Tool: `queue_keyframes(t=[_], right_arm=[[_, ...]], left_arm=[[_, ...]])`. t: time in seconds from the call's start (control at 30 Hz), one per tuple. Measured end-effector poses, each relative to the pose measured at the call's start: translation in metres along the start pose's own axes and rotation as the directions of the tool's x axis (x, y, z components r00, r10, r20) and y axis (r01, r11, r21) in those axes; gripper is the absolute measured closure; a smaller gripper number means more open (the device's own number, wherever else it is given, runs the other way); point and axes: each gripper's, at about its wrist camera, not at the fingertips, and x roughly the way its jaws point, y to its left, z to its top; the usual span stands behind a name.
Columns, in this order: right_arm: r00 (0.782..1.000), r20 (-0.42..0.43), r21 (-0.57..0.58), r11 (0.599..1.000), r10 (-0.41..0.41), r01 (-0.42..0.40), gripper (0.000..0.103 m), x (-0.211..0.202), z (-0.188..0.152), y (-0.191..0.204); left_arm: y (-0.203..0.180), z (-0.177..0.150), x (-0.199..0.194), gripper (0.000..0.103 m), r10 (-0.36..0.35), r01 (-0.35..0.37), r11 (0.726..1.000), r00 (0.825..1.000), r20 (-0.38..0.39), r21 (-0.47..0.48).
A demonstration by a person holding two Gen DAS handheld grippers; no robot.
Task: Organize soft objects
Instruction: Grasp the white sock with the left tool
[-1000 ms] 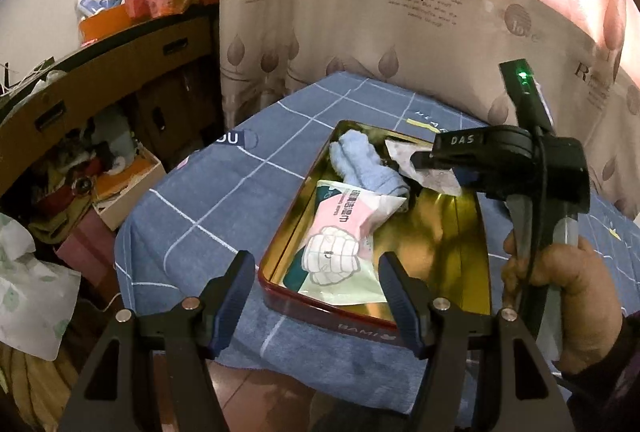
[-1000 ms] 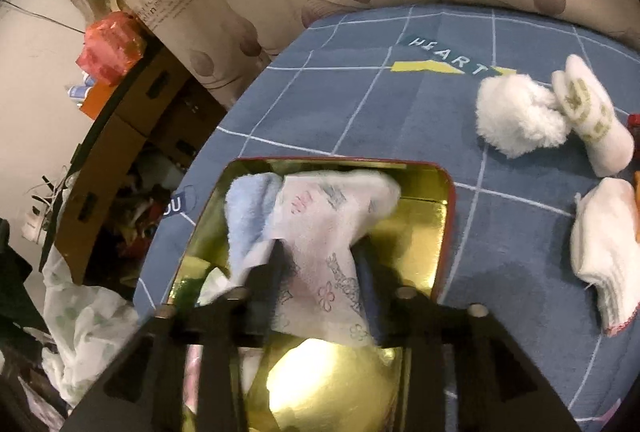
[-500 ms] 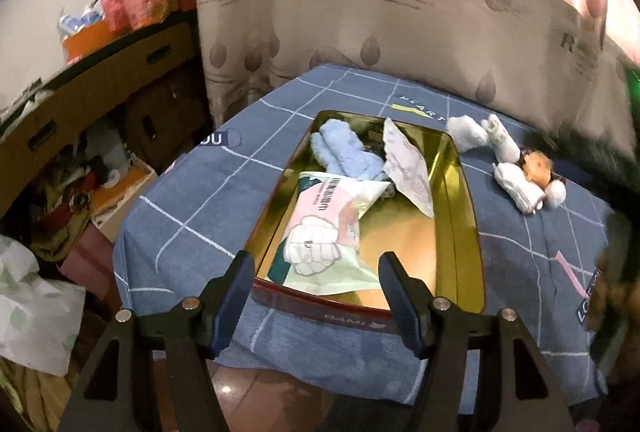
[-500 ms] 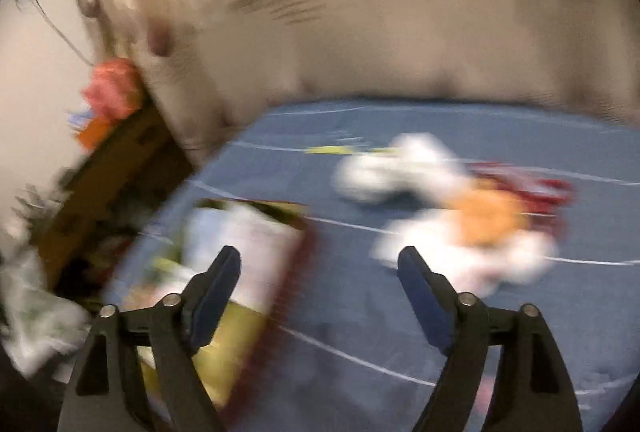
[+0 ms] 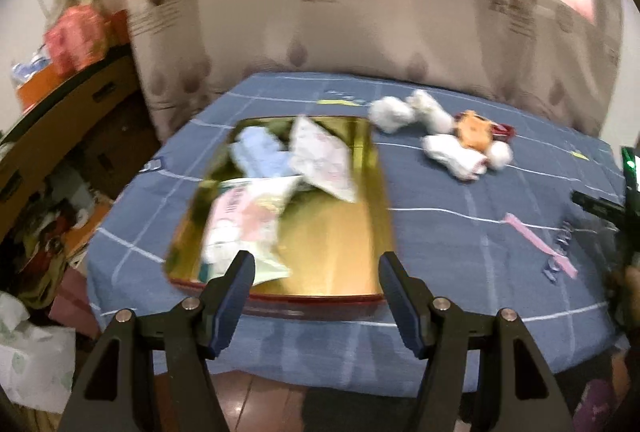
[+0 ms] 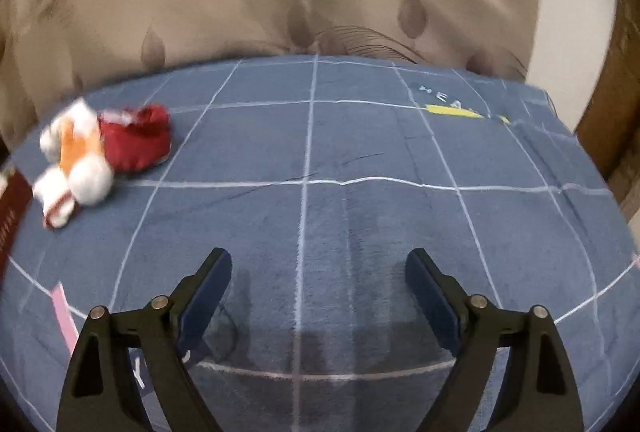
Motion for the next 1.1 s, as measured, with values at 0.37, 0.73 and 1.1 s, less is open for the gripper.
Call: queue_keyframes(t=[0.37, 0.73, 1.1], right_arm=[[0.995, 0.015, 0.012, 0.995, 0.098, -0.098, 0.003, -0.008, -0.006, -0.001], [0.981, 0.037, 0.02, 0.982, 0.189, -0.19, 0.003, -0.009, -0.005, -0.007], [0.973, 0.052, 0.013, 0.974, 0.223, -0.224, 0.002, -0.012, -0.006, -0.006]], left_arm=[[-0.079, 0.063, 0.066, 0.037, -0.37, 0.362, 0.929, 0.919, -0.135, -0.082], [-0.1, 0.111, 0.183, 0.037, -0.433, 0.353, 0.886, 0.861, -0.266, -0.3], [-0.111, 0.125, 0.22, 0.037, -0.436, 0.339, 0.878, 0.857, -0.273, -0.339]])
